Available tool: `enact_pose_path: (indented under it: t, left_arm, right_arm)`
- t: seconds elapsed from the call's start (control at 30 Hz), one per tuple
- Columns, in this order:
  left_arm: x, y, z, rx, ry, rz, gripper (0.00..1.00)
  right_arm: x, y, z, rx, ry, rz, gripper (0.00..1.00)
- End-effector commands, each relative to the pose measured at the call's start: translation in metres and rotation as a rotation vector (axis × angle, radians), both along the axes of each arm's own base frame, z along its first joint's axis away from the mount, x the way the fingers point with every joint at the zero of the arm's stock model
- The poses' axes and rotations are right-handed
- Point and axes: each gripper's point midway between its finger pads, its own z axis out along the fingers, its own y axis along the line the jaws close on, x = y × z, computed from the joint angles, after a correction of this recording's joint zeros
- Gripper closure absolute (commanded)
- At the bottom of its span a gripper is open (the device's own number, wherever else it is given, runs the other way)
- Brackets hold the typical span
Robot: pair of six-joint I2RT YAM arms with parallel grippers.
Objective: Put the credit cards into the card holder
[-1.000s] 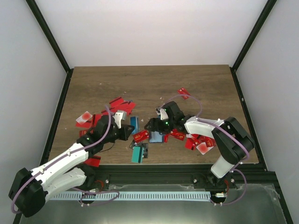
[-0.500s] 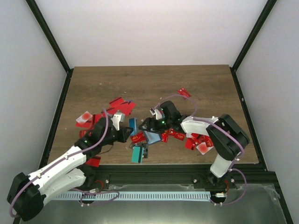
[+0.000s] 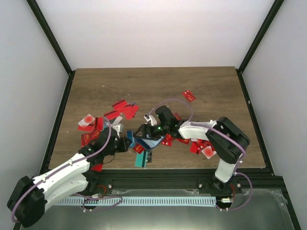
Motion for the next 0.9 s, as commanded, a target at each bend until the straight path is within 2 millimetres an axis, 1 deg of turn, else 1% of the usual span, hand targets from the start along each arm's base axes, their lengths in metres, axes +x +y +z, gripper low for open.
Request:
enact_pose_path:
  t: [0.0, 0.13, 0.23, 0.3, 0.43, 0.53, 0.57, 0.63, 0.73, 0.87]
  left_arm:
    - [-0.005, 0.007, -0.016, -0.003, 0.05, 0.044, 0.96]
    - [-0.006, 0.009, -0.023, 0.006, 0.051, 0.047, 0.96]
    - [-0.005, 0.009, -0.026, 0.015, 0.054, 0.049, 0.96]
    - [-0.005, 0.008, -0.024, 0.013, 0.054, 0.044, 0.96]
    - [-0.002, 0.006, -0.005, -0.026, 0.006, 0.045, 0.96]
    - [0.001, 0.008, 0.012, -0.052, -0.051, 0.057, 0.96]
    - [0.002, 0.008, 0.014, -0.053, -0.062, 0.057, 0.96]
    - [0.004, 0.007, 0.012, -0.054, -0.071, 0.055, 0.96]
    - [0.008, 0.001, -0.003, -0.027, -0.037, 0.033, 0.96]
    - [0.011, -0.008, -0.02, -0.001, 0.012, 0.006, 0.96]
  right_arm:
    - [-0.006, 0.016, 0.011, 0.044, -0.008, 0.03, 0.21]
    - [-0.012, 0.016, 0.002, 0.037, 0.004, 0.031, 0.2]
    - [-0.015, 0.015, -0.01, 0.023, 0.02, 0.029, 0.21]
    - [-0.015, 0.014, -0.019, 0.012, 0.026, 0.023, 0.21]
    - [-0.014, 0.011, -0.037, -0.018, 0.03, 0.011, 0.21]
    - [-0.016, 0.012, -0.041, -0.01, 0.033, 0.024, 0.22]
    - [-0.017, 0.012, -0.038, 0.001, 0.028, 0.033, 0.22]
    - [-0.018, 0.014, -0.026, 0.027, -0.001, 0.047, 0.22]
    - [-0.017, 0.015, -0.004, 0.044, -0.055, 0.072, 0.22]
    - [-0.017, 0.013, 0.031, 0.066, -0.129, 0.085, 0.21]
